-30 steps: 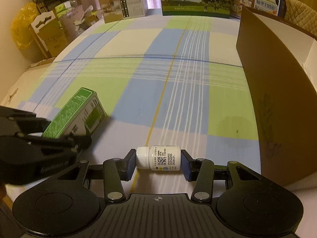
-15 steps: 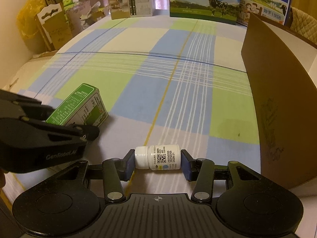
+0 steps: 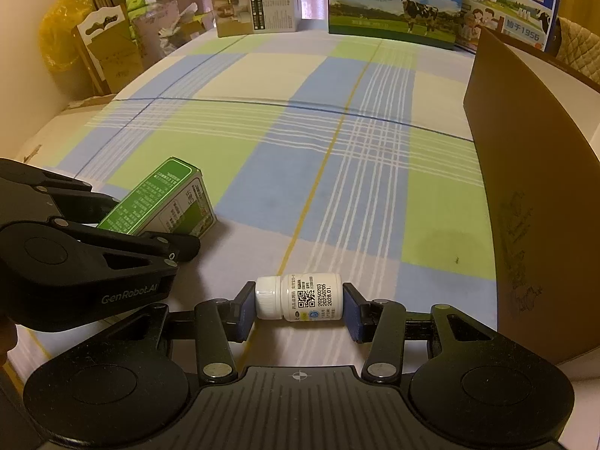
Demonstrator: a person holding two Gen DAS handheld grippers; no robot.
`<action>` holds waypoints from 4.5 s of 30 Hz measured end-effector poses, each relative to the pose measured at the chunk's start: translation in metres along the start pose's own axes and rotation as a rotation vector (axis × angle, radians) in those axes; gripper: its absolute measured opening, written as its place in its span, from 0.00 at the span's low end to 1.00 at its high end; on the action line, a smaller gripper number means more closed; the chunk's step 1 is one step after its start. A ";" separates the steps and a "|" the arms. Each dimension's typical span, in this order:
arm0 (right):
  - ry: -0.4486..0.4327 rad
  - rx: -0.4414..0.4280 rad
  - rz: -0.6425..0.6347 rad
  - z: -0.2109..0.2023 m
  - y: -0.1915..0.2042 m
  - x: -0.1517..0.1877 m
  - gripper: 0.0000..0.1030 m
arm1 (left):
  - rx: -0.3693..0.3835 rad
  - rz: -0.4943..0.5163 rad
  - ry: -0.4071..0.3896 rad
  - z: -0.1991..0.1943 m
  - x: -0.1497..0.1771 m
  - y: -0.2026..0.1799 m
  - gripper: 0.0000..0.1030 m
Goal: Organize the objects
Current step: 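Carry the green medicine box and white pill bottle over the open box, then lower the green box and pill bottle into the box and open both grippers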
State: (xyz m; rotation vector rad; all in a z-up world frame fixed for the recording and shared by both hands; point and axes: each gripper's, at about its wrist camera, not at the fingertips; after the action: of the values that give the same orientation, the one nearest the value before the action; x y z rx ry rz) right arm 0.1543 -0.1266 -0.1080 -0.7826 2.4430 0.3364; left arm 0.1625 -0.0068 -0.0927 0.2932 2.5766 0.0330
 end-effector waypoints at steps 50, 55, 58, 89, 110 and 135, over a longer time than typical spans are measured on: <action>-0.377 0.026 0.255 -0.184 -0.112 -0.015 0.42 | 0.213 -0.035 -0.210 -0.123 -0.076 -0.071 0.25; -0.385 0.110 0.261 -0.201 -0.152 -0.010 0.42 | 0.269 0.017 -0.217 -0.126 -0.105 -0.108 0.25; -0.382 0.157 0.253 -0.206 -0.172 -0.010 0.42 | 0.293 0.058 -0.212 -0.121 -0.123 -0.131 0.25; -0.155 0.225 0.332 -0.090 -0.307 -0.082 0.43 | 0.213 0.098 -0.014 0.029 -0.258 -0.217 0.25; -0.192 0.214 0.346 -0.091 -0.314 -0.084 0.44 | 0.200 0.134 -0.082 0.040 -0.260 -0.219 0.26; -0.210 0.168 0.373 -0.118 -0.301 -0.054 0.45 | 0.240 0.176 -0.118 0.020 -0.238 -0.214 0.69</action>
State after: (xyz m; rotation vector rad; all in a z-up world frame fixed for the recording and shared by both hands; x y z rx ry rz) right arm 0.3207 -0.3877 -0.0013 -0.2042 2.3697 0.3266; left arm 0.3274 -0.2678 -0.0049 0.5926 2.4319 -0.2241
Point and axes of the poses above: each gripper's, at about its wrist camera, not at the fingertips, and z roughly the way its jaws point, y to its left, x to its underside, and after that the axes turned 1 degree about y, right-handed
